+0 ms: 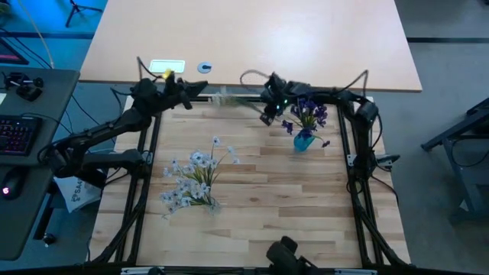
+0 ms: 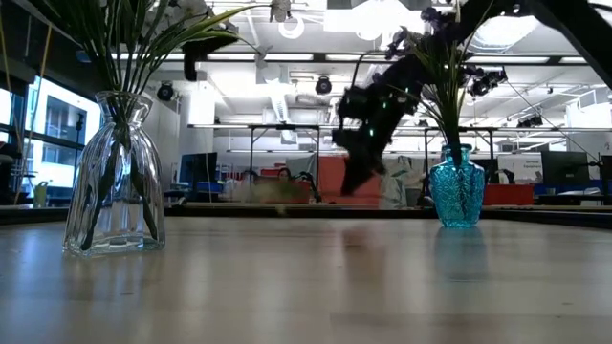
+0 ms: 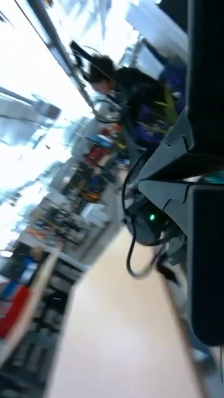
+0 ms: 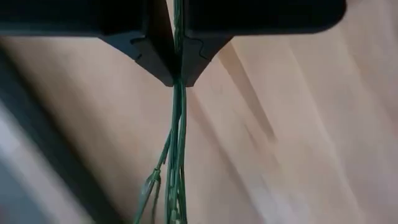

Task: Sort flowers into vase by color
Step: Put the white flowers into the transparent vase

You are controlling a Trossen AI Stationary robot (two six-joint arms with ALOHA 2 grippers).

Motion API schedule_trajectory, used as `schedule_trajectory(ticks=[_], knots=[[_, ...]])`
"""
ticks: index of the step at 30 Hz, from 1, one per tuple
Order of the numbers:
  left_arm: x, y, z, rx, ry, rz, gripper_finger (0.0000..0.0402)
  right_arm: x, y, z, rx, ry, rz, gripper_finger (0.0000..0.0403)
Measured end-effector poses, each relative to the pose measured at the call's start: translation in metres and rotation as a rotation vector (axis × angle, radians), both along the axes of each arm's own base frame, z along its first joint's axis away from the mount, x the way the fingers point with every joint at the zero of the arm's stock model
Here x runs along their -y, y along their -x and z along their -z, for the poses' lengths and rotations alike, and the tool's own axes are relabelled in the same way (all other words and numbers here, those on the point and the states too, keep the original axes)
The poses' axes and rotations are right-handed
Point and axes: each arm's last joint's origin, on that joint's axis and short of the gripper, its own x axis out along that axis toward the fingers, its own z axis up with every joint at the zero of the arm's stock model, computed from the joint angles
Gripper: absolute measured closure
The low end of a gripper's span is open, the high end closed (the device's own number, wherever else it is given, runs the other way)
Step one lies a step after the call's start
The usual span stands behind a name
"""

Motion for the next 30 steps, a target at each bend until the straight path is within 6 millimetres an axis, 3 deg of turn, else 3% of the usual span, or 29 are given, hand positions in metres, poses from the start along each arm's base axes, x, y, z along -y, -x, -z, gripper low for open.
schedule_trajectory(ticks=[8,20,25,30], knots=[[0.003,0.020,-0.018,0.083,-0.080,-0.056,0.0401,0.016,0.015,-0.070,0.166,0.097,0.028,0.0402],[0.000,0.020,-0.016,0.057,-0.097,-0.086,0.0402,0.038,0.054,-0.173,0.362,0.323,0.106,0.0402],[0.002,0.018,-0.018,0.081,-0.094,-0.068,0.0401,0.027,0.064,-0.219,0.530,0.376,0.064,0.0403],[0.014,0.013,-0.029,0.163,-0.173,-0.005,0.0401,0.006,0.055,-0.241,0.727,0.314,-0.046,0.0403]])
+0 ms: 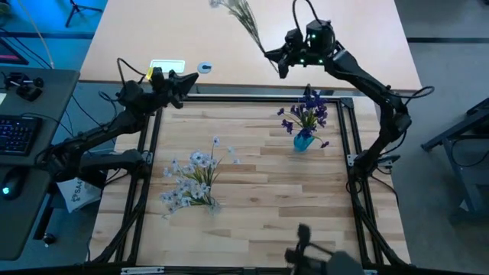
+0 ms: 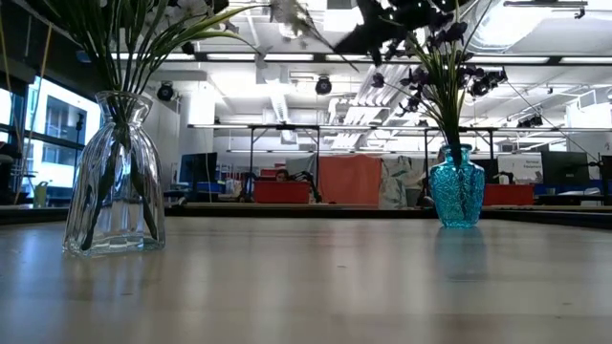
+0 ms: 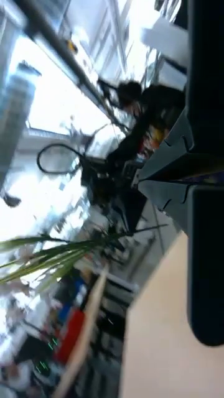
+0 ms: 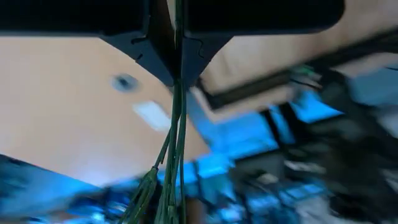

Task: Sort flowers into vase by color
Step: Put the white flowers into the transparent vase

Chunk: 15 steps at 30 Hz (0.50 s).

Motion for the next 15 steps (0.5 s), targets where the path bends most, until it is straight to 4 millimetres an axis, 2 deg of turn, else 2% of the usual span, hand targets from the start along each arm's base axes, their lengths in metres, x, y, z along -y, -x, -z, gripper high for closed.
schedule_trajectory(ticks=[4,8,11,15], knots=[[0.011,-0.008,-0.011,-0.015,-0.053,0.047,0.0401,-0.026,-0.023,-0.010,0.104,-0.014,-0.152,0.0403],[0.022,-0.018,-0.026,-0.082,-0.094,0.090,0.0392,-0.066,-0.052,-0.019,0.178,0.031,-0.298,0.0403],[0.030,-0.022,-0.040,-0.129,-0.141,0.112,0.0373,-0.093,-0.067,-0.024,0.228,0.063,-0.383,0.0403],[0.040,-0.022,-0.061,-0.137,-0.244,0.120,0.0330,-0.125,-0.082,-0.031,0.292,0.090,-0.416,0.0403]])
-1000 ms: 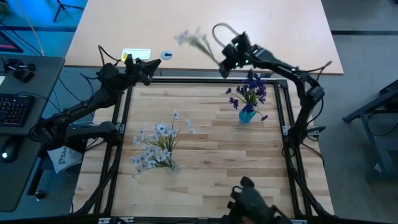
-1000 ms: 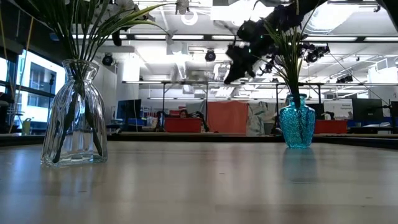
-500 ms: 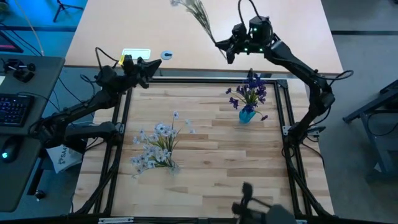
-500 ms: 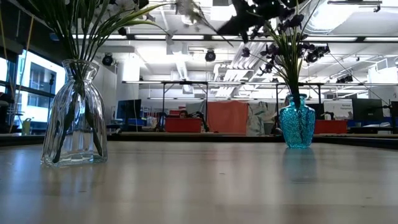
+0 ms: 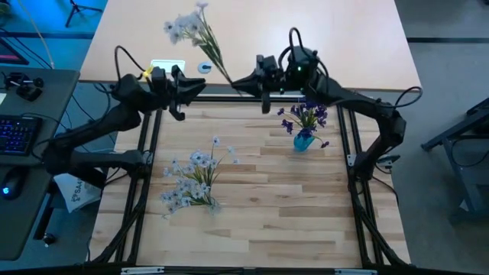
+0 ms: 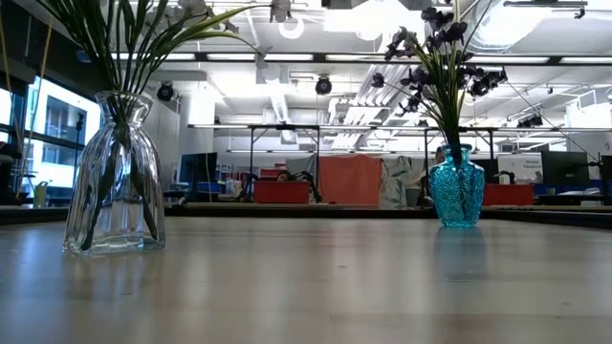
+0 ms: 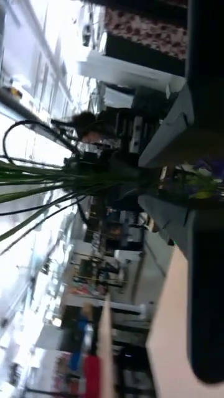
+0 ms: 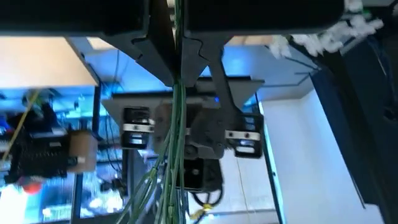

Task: Sort flowers into vase by color
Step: Put the white flowers into the transparent vase

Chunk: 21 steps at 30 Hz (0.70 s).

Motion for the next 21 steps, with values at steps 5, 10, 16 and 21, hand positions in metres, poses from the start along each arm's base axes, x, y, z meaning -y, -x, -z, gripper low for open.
schedule_trajectory(ticks=[5,10,16,21], knots=[[0.010,0.002,-0.020,0.028,-0.124,0.045,0.0272,-0.027,-0.010,-0.006,0.055,0.004,0.005,0.0403],[0.014,-0.001,-0.023,0.026,-0.143,0.108,0.0236,-0.042,-0.019,-0.006,0.097,-0.004,0.013,0.0403],[0.012,-0.014,-0.016,-0.001,-0.139,0.135,0.0229,-0.050,-0.044,0.010,0.139,-0.067,-0.013,0.0403],[0.013,-0.011,-0.020,0.033,-0.150,0.135,0.0229,-0.058,-0.050,0.014,0.132,-0.091,-0.038,0.0403]])
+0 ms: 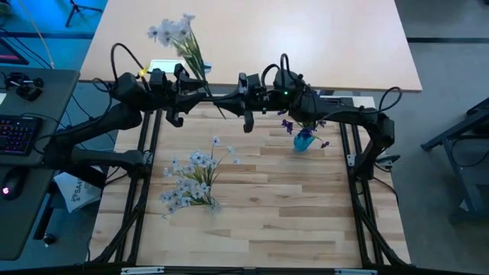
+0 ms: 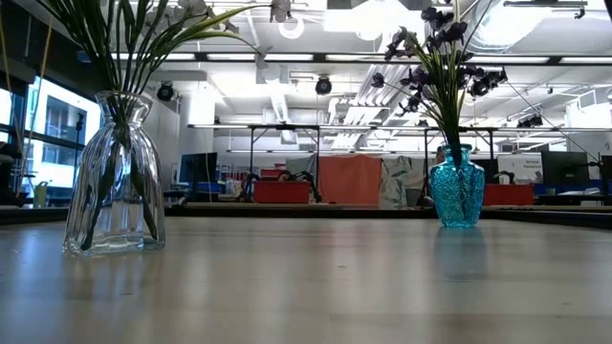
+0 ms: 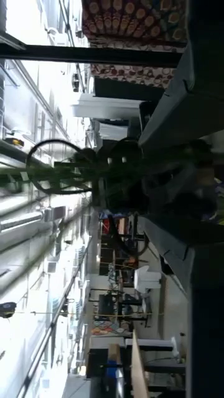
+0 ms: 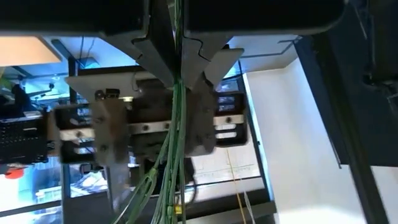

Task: Sort flowers into vase by color
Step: Put the white flowers into the transparent vase

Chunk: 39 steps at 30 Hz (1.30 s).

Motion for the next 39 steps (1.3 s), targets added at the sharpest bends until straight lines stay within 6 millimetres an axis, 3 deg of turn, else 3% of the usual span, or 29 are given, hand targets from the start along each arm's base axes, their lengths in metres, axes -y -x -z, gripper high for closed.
schedule_trajectory(ticks=[14,35,39], knots=[[0.022,-0.010,0.002,-0.025,0.031,0.176,0.0229,-0.014,-0.001,0.000,-0.004,0.053,-0.071,0.0403],[0.038,-0.023,0.005,-0.005,0.009,0.173,0.0229,-0.023,-0.001,0.000,-0.003,0.069,-0.144,0.0403],[0.039,-0.022,0.004,-0.006,-0.010,0.167,0.0246,-0.022,-0.001,0.000,-0.003,0.070,-0.140,0.0403]])
